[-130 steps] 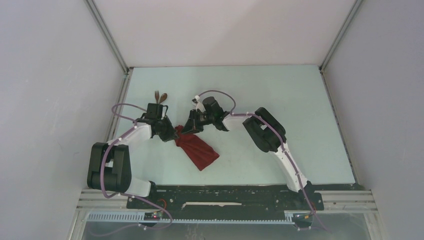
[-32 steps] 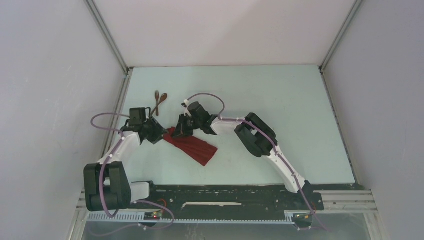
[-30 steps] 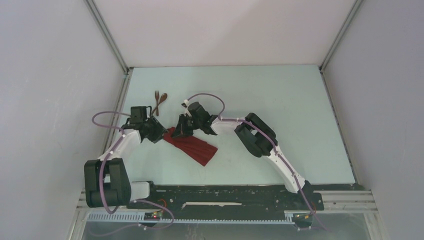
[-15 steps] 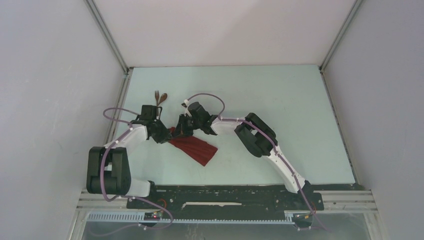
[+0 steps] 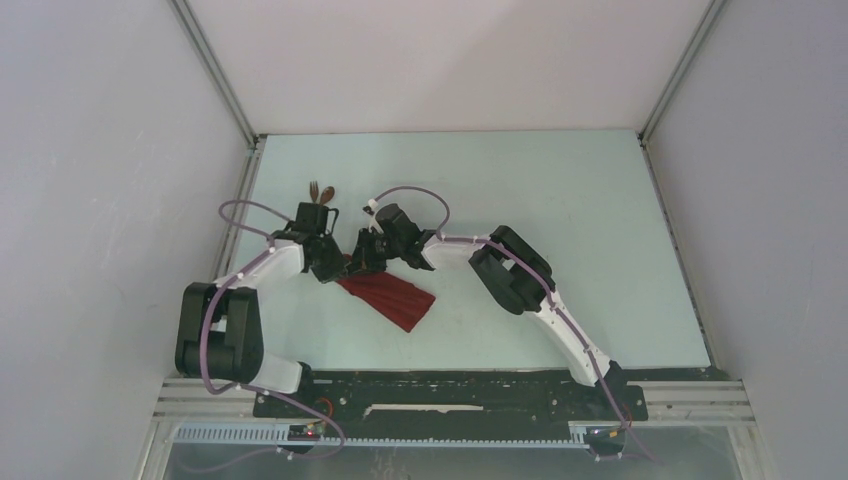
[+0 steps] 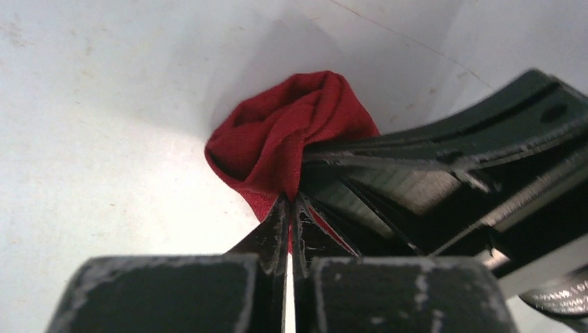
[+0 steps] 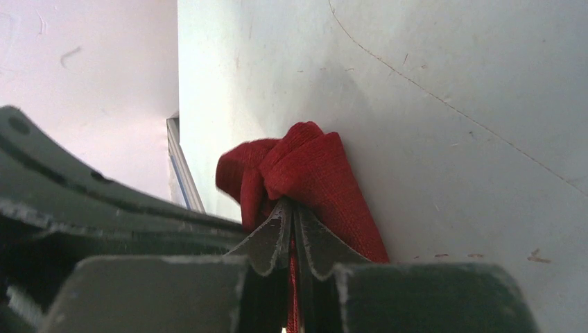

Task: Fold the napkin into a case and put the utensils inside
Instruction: Grasp the top corner of the smaller rectangle folded napkin from the folded napkin.

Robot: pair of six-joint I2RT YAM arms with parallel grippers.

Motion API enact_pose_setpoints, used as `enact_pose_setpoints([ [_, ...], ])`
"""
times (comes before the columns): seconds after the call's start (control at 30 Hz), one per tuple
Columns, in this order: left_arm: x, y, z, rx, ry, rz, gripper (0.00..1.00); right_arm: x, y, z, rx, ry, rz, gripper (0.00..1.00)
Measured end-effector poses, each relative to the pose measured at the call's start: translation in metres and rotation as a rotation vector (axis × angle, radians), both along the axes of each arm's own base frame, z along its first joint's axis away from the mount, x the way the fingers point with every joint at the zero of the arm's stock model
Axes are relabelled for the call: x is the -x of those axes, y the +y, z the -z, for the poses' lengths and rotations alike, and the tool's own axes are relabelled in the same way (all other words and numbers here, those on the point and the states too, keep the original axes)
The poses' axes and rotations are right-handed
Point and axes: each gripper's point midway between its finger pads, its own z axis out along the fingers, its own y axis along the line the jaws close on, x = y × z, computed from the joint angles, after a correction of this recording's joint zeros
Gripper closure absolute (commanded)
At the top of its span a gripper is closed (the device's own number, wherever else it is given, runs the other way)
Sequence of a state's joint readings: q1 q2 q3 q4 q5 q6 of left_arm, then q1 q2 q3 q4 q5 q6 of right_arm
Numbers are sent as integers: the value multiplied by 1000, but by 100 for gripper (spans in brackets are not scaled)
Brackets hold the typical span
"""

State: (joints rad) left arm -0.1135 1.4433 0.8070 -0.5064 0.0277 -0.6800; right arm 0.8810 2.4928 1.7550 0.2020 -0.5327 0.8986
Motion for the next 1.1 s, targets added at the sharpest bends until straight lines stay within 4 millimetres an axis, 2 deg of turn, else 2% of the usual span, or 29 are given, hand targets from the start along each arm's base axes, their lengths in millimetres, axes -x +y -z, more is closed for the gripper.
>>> enact_pose_setpoints([
  [0.13, 3, -12, -4, 1, -9, 52, 100, 1, 0, -1, -3, -1, -8, 90],
  [0.33, -4, -9, 2, -26, 72, 76, 100, -2, -2, -1, -9, 1, -6, 90],
  [0.37, -5, -8, 4, -29, 86, 77, 96, -3, -3, -1, -10, 3, -4, 90],
  [0.47, -6, -6, 5, -38, 94, 74, 72, -4, -5, 0, -23, 10, -4, 90],
  [0.57, -3, -2, 4, -58, 83, 69, 55, -4, -5, 0, -29, 11, -3, 90],
  [0.7, 0, -3, -9, -45, 21, 64, 46, -3, -5, -1, -35, 17, -7, 90],
  [0.77, -3, -4, -22, -27, -42, 56, 47, -2, -5, -1, -37, 21, -10, 90],
  [0.87, -5, -1, -46, 9, -154, 25, 55, -1, -5, -1, -41, 21, -13, 90],
  [0.93, -7, 8, -53, 29, -203, -24, 68, -1, -5, -1, -43, 20, -14, 90],
  [1.0, -8, 18, -49, 48, -200, -65, 73, 0, -5, -2, -45, 20, -17, 89],
  [1.1, -9, 18, -26, 85, -132, -92, 79, 0, -5, -1, -47, 20, -18, 89],
])
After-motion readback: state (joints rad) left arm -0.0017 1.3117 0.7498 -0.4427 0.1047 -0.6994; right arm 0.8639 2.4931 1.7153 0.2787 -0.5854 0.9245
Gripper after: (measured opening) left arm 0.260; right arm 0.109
